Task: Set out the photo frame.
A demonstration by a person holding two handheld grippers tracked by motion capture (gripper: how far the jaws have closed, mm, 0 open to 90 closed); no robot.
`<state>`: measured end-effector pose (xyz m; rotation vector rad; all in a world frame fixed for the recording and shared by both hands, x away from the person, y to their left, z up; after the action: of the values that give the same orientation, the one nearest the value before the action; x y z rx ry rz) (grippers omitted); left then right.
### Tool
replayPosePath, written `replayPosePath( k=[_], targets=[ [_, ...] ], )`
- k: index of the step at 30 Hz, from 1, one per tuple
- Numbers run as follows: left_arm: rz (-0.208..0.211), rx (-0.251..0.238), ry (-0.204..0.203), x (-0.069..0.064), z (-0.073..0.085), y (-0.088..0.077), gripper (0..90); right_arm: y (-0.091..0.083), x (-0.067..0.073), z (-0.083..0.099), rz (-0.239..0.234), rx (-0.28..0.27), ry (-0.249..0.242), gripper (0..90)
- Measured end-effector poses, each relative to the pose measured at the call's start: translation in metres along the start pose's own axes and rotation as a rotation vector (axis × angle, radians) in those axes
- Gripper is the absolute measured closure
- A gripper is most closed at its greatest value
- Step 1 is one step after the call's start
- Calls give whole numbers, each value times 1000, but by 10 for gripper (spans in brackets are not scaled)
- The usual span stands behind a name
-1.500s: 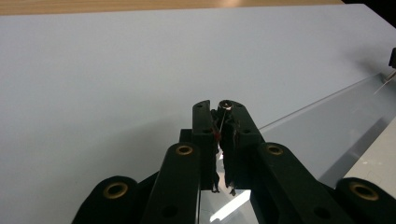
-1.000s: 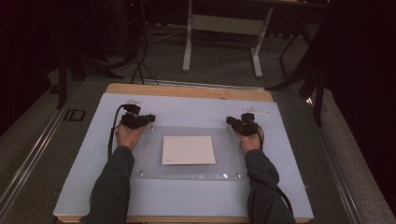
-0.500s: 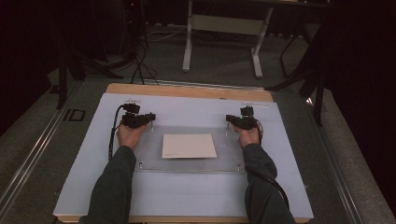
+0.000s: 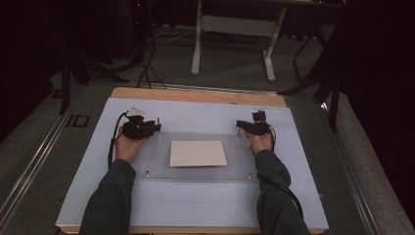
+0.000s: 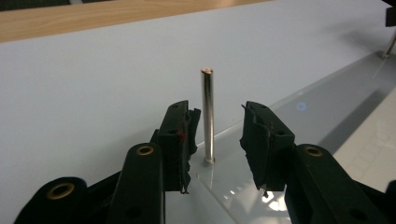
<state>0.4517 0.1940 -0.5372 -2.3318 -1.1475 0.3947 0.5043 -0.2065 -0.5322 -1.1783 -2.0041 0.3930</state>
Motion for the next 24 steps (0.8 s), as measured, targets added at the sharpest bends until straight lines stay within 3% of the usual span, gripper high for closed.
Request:
replayPosePath(
  k=[3,11,15,24],
  targets=[
    [6,-20,28,-3,2,-5,607,1,0,0,-2,1,7,838],
    [2,-57,44,-1,10,-20,581,1,0,-2,1,11,17,838],
    [-11,-58,77,-1,16,-28,568,2,-1,-3,3,14,23,838],
    [-46,-47,107,5,37,-36,550,4,-1,-5,1,22,43,838]
  ],
)
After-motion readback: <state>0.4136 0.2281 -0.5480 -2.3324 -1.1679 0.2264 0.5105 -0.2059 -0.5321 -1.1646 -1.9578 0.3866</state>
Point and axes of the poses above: each handheld gripper's, and its own axes: y roughly forward along the jaws, z roughly out of its underside, x roughly to its left, the point moved 4 cm from there along y, roughly forward along the jaws, and after that the axes turned 9 degrees about y, right-handed, at the moved point
